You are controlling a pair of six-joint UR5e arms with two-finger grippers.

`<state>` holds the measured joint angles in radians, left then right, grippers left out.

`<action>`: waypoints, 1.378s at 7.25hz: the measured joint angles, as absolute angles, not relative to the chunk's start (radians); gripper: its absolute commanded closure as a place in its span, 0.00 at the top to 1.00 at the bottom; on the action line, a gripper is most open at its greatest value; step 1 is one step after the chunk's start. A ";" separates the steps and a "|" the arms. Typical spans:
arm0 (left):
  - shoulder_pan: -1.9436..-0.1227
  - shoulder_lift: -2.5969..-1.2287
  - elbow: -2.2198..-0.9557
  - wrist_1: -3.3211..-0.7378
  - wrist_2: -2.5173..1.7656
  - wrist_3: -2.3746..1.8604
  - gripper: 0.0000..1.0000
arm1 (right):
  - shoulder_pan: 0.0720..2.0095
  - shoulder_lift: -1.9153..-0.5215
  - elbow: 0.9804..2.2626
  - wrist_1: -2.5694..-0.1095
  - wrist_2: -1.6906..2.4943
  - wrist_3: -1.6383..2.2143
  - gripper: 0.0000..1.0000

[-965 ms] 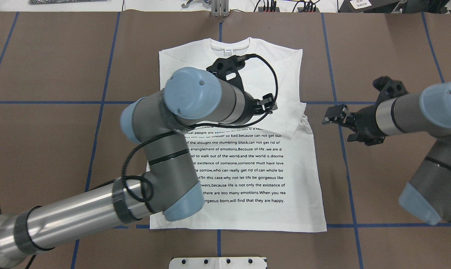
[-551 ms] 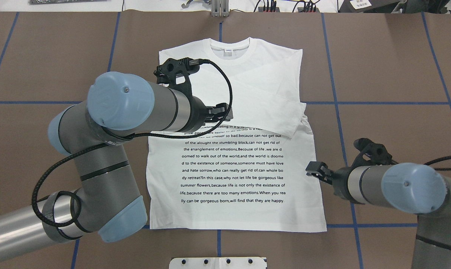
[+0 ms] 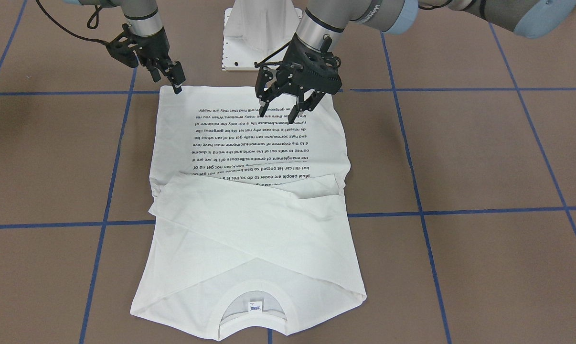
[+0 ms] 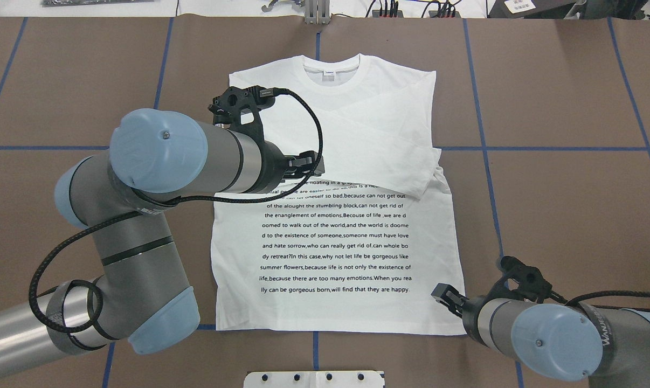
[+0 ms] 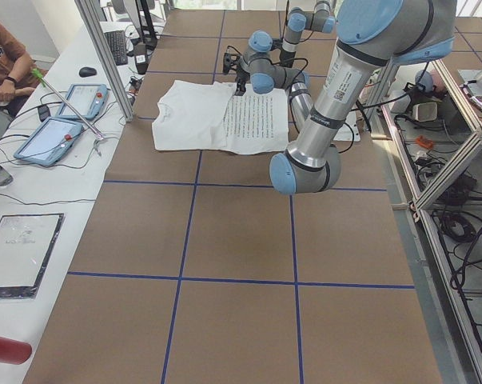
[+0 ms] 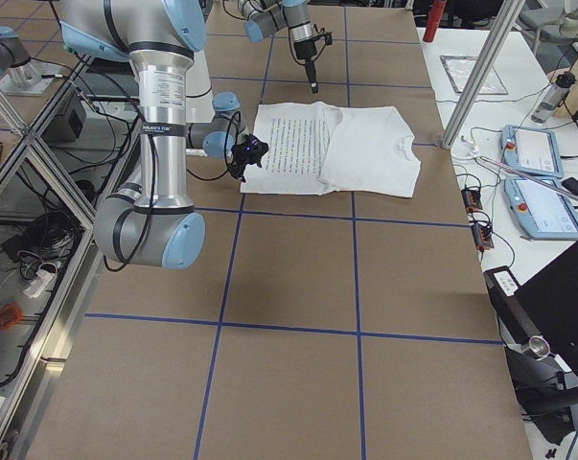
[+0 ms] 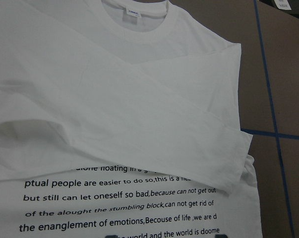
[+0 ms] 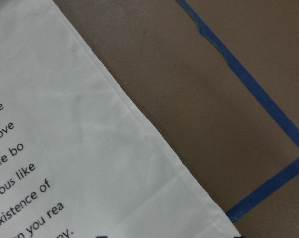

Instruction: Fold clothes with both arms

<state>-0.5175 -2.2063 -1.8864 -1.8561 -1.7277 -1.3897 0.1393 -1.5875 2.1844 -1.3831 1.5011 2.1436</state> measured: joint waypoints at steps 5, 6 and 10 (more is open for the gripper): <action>-0.517 -2.201 -1.887 -1.856 -1.725 -1.390 0.73 | 0.124 -1.595 2.139 -1.378 1.530 2.195 0.65; -0.517 -2.200 -1.887 -1.856 -1.725 -1.390 0.73 | 0.122 -1.595 2.135 -1.378 1.539 2.196 0.62; -0.518 -2.182 -1.909 -1.856 -1.718 -1.393 0.73 | 0.117 -1.595 2.128 -1.378 1.564 2.197 0.53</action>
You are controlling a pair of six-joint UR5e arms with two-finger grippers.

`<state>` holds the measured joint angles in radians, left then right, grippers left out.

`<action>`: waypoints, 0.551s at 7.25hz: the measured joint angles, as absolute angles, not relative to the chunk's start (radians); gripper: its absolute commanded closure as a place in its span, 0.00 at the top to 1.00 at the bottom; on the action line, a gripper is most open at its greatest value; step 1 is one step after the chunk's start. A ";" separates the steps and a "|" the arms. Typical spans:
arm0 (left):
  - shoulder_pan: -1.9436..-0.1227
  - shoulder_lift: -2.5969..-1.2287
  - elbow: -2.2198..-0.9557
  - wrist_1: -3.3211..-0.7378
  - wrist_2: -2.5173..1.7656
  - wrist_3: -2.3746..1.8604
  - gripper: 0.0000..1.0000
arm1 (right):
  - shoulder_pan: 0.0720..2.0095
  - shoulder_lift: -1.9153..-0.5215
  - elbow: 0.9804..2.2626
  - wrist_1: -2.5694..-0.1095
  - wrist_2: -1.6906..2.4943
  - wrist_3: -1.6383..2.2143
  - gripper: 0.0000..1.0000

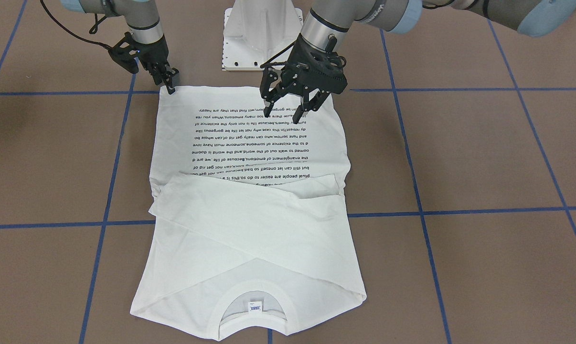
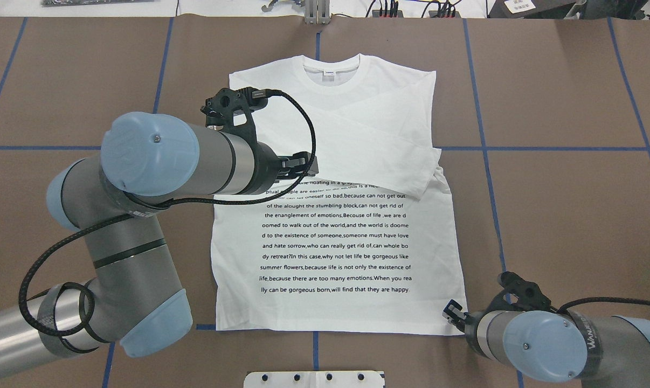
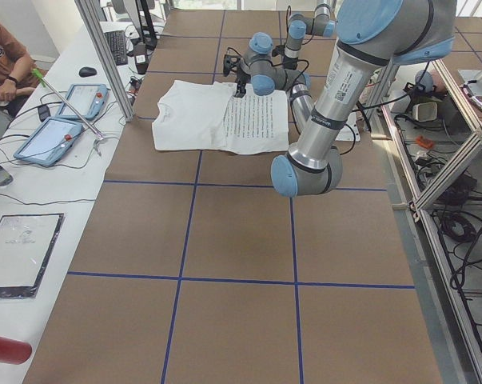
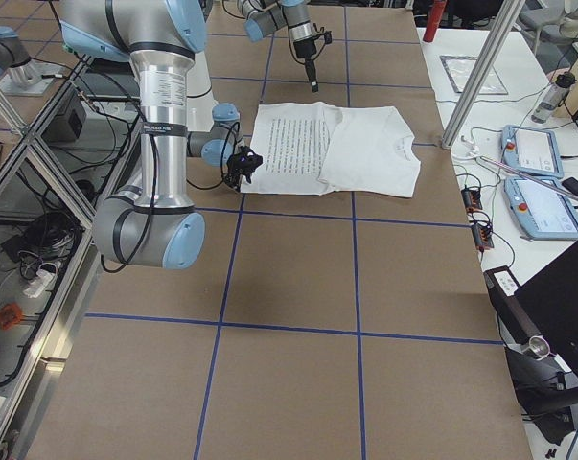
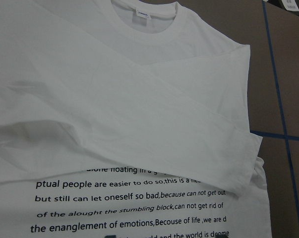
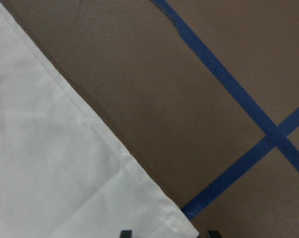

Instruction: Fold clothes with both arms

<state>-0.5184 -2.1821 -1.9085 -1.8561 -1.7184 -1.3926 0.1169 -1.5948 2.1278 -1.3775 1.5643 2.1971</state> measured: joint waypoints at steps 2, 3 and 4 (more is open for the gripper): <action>-0.518 -2.176 -1.916 -1.856 -1.718 -1.393 0.73 | 0.112 -1.595 2.126 -1.377 1.572 2.227 0.00; -0.518 -2.175 -1.917 -1.856 -1.717 -1.393 0.73 | 0.111 -1.595 2.125 -1.376 1.574 2.242 0.00; -0.518 -2.174 -1.918 -1.856 -1.718 -1.393 0.73 | 0.111 -1.594 2.124 -1.375 1.575 2.250 0.00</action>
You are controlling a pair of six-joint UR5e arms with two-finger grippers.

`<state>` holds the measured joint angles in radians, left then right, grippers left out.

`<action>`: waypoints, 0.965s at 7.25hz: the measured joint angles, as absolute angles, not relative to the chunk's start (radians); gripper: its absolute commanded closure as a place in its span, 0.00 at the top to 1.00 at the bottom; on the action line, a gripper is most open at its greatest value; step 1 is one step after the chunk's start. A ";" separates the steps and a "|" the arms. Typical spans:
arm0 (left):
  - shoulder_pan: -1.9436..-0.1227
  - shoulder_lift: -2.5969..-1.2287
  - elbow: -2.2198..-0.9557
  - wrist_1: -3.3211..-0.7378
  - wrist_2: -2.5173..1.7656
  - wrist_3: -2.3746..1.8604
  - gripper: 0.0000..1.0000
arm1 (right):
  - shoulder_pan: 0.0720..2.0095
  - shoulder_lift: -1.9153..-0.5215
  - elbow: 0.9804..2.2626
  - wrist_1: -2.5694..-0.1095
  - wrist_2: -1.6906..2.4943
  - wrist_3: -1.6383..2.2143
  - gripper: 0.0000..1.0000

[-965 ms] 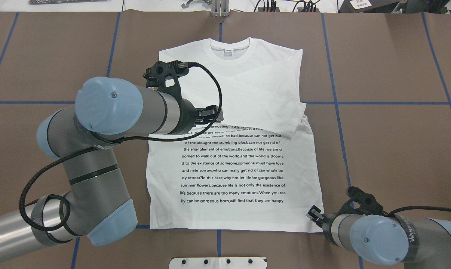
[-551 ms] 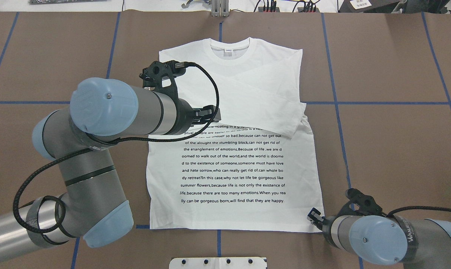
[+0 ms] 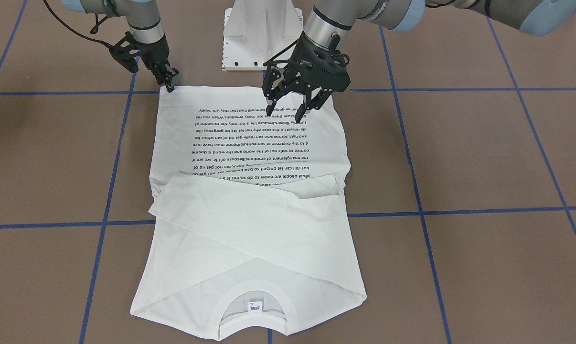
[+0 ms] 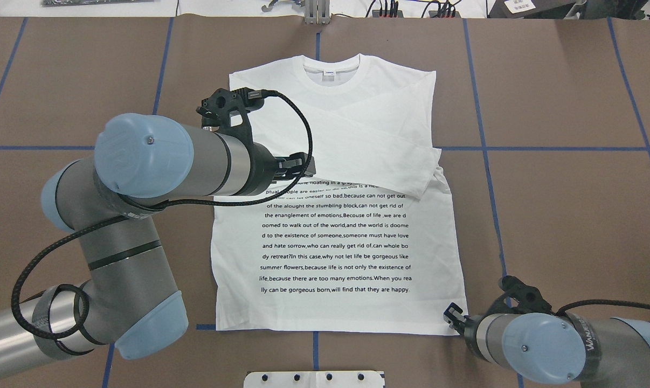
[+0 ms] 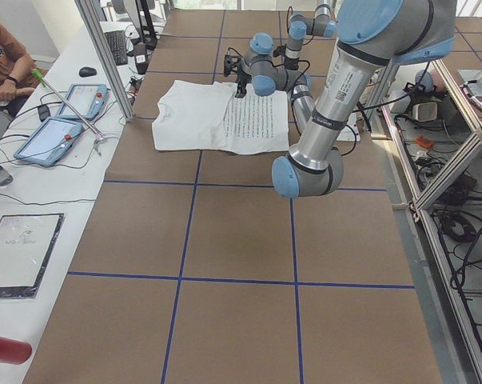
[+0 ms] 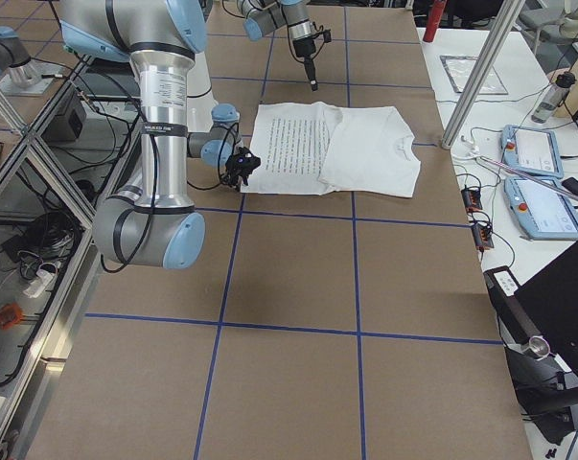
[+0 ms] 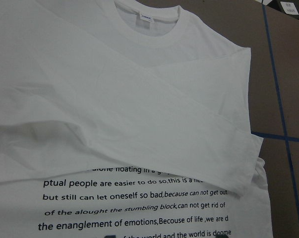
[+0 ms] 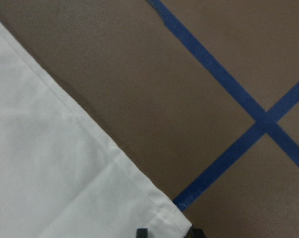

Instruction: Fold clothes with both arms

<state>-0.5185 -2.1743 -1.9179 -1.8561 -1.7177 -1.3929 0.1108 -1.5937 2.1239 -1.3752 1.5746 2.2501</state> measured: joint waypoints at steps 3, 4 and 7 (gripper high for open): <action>-0.518 -2.164 -1.925 -1.856 -1.718 -1.393 0.73 | 0.111 -1.592 2.132 -1.373 1.574 2.255 0.00; -0.518 -2.161 -1.927 -1.856 -1.718 -1.393 0.73 | 0.113 -1.593 2.139 -1.373 1.575 2.255 0.00; -0.507 -2.088 -1.955 -1.854 -1.722 -1.446 0.72 | 0.118 -1.604 2.171 -1.374 1.594 2.255 0.00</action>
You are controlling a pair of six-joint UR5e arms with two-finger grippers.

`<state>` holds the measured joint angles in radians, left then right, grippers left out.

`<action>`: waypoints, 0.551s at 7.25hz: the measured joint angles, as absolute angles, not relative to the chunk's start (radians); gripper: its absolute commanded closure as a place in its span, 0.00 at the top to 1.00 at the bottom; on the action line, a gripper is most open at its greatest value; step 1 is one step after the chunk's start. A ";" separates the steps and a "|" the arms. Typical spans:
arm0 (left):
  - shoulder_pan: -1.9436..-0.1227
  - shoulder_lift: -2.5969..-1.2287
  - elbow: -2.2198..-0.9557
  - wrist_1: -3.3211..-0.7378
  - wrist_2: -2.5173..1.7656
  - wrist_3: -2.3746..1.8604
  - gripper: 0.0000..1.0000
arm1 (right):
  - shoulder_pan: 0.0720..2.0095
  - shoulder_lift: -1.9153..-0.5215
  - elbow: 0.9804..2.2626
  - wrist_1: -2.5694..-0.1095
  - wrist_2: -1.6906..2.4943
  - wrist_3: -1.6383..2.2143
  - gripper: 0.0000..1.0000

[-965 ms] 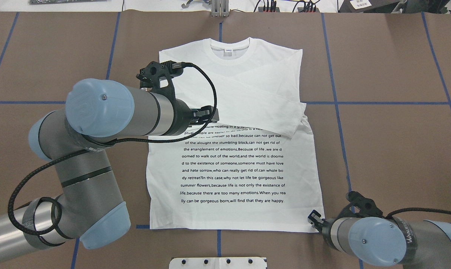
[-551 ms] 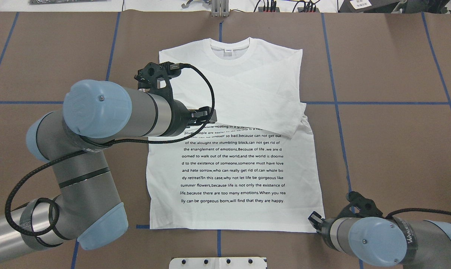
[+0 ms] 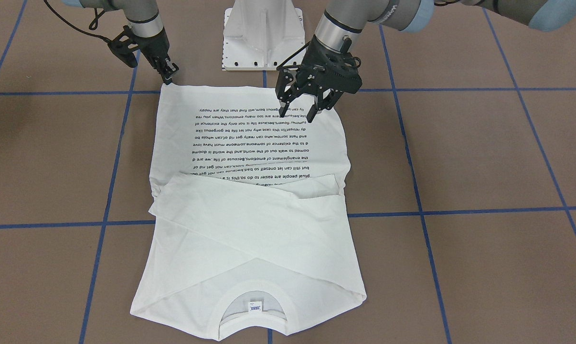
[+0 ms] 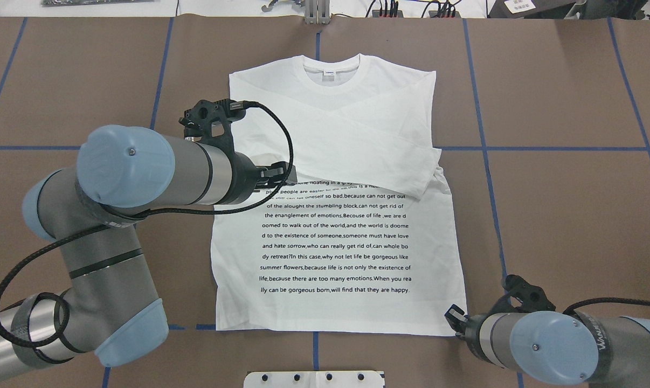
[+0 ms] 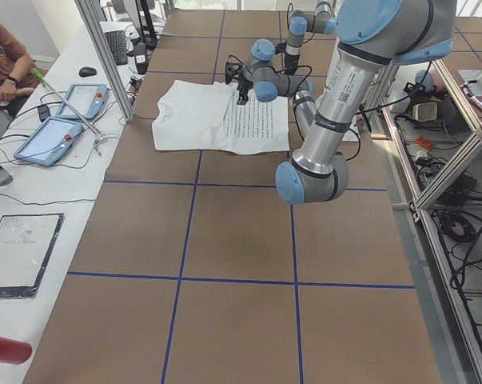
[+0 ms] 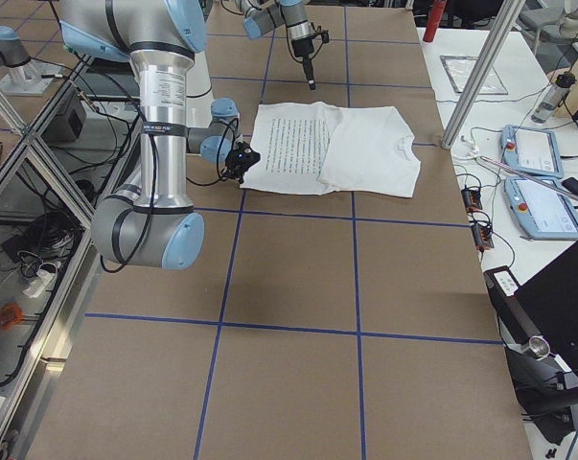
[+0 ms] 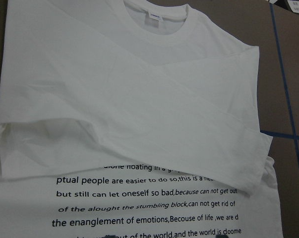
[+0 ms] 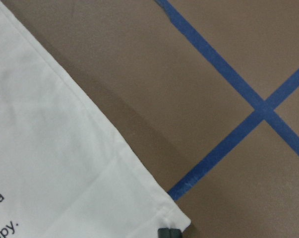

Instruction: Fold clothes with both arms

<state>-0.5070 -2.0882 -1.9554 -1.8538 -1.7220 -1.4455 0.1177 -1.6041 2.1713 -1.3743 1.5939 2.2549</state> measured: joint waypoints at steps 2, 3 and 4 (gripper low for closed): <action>-0.451 -2.014 -1.969 -1.849 -1.721 -1.594 0.72 | 0.119 -1.615 2.179 -1.375 1.599 2.255 0.00; -0.416 -1.974 -1.981 -1.837 -1.720 -1.664 0.72 | 0.120 -1.622 2.182 -1.375 1.599 2.255 0.00; -0.378 -1.935 -1.997 -1.814 -1.718 -1.723 0.72 | 0.120 -1.626 2.186 -1.376 1.599 2.255 0.00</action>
